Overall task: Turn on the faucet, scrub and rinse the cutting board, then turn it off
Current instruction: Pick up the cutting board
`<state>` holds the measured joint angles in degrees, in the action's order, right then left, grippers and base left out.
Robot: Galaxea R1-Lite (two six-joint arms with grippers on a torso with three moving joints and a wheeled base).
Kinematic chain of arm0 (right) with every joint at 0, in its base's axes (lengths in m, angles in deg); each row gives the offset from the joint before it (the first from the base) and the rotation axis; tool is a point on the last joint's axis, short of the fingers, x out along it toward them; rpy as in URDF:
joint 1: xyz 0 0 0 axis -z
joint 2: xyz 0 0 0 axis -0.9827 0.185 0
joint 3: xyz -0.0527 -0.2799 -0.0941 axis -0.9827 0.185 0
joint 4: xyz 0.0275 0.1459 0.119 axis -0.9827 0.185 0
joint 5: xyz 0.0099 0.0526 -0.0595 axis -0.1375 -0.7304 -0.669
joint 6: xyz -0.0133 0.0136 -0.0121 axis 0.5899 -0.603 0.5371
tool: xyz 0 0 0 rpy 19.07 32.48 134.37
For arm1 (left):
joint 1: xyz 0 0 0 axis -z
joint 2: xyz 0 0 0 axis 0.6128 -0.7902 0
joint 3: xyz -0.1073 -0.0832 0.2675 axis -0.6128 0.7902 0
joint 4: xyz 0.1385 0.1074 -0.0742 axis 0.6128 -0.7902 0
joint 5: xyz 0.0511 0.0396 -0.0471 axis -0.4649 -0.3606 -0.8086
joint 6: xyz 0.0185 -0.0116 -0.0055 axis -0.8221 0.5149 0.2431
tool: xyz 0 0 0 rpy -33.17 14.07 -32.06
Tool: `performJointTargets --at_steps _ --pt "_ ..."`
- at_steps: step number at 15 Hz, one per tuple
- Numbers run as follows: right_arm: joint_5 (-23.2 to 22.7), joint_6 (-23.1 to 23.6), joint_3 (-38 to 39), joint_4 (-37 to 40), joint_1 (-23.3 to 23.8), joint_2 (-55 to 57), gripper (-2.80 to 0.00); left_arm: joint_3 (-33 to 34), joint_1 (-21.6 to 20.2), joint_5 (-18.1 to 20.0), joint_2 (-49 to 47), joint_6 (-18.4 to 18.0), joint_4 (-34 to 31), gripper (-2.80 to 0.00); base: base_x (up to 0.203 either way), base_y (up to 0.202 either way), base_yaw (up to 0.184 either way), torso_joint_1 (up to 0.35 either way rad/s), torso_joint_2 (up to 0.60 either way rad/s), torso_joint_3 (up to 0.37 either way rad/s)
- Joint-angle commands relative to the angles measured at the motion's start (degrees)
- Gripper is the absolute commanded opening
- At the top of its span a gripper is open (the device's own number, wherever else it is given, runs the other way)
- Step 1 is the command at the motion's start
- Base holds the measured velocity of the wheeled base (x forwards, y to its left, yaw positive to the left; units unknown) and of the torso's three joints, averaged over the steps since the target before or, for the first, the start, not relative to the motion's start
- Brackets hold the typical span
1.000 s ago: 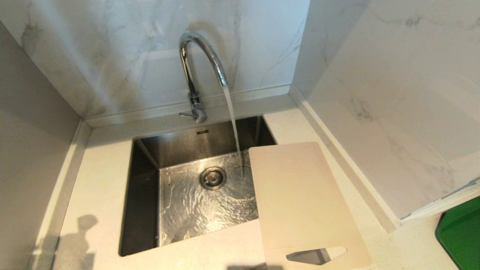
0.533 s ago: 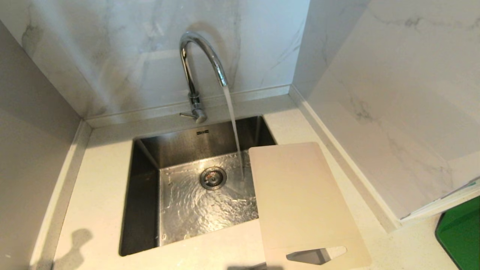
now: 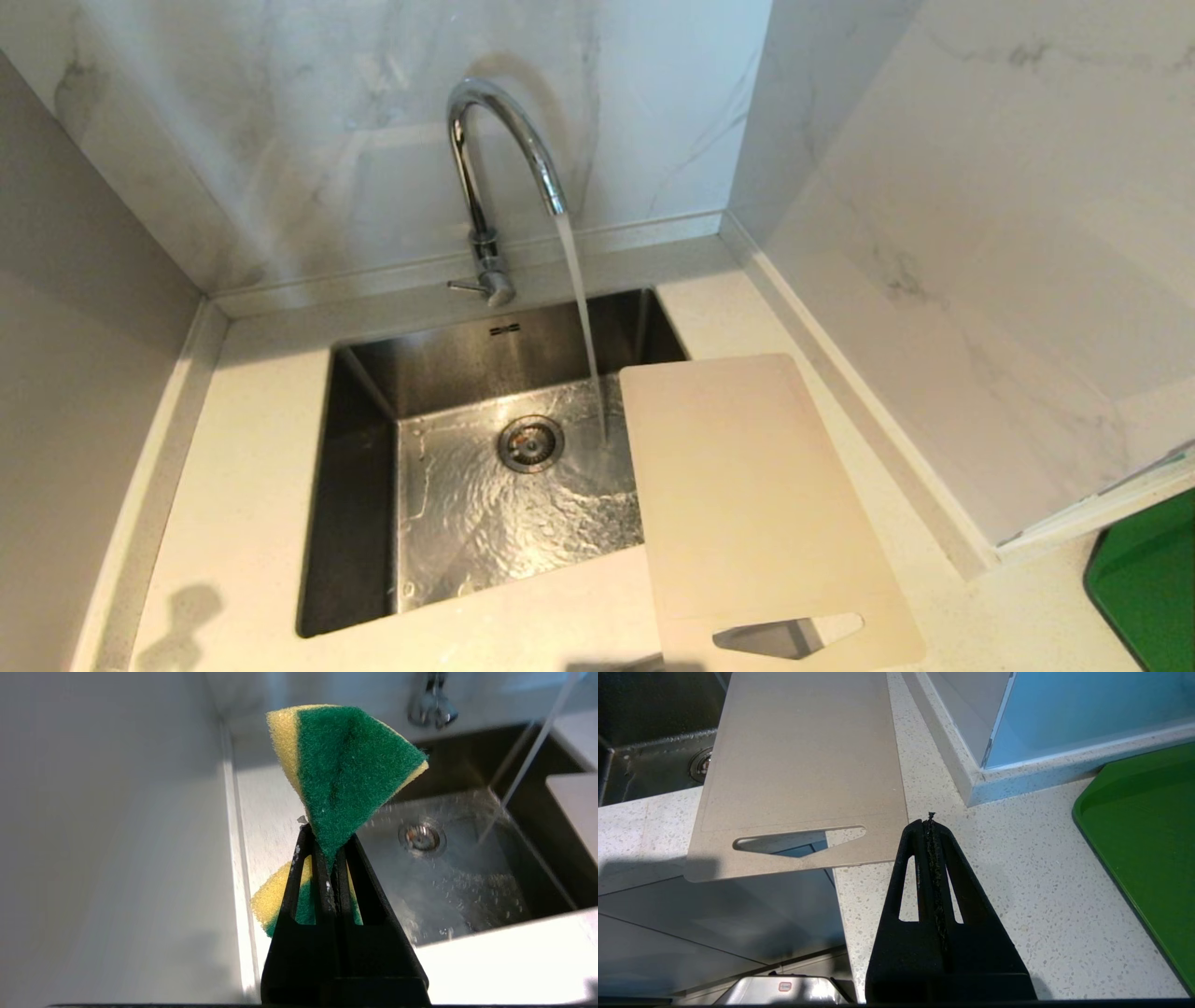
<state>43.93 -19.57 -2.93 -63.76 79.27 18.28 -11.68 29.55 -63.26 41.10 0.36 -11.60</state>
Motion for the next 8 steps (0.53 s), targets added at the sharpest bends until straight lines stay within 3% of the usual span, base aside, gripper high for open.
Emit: performJointTargets --at_steps 1,4,8 --pt "-0.03 -0.02 0.0 -0.04 -0.01 0.0 -2.8 1.94 -0.11 -0.18 4.45 -1.87 3.67 -2.8 0.0 0.0 0.0 0.0 0.0 0.0" --pt "-0.03 -0.02 0.0 -0.04 -0.01 0.0 -2.8 5.52 -0.38 -2.72 6.09 -5.46 12.99 -2.8 0.0 0.0 0.0 0.0 0.0 0.0" --pt "-0.03 -0.02 0.0 -0.04 -0.01 0.0 -2.8 17.43 -0.37 -2.38 6.13 -8.39 22.96 -2.8 0.0 0.0 0.0 0.0 0.0 0.0"
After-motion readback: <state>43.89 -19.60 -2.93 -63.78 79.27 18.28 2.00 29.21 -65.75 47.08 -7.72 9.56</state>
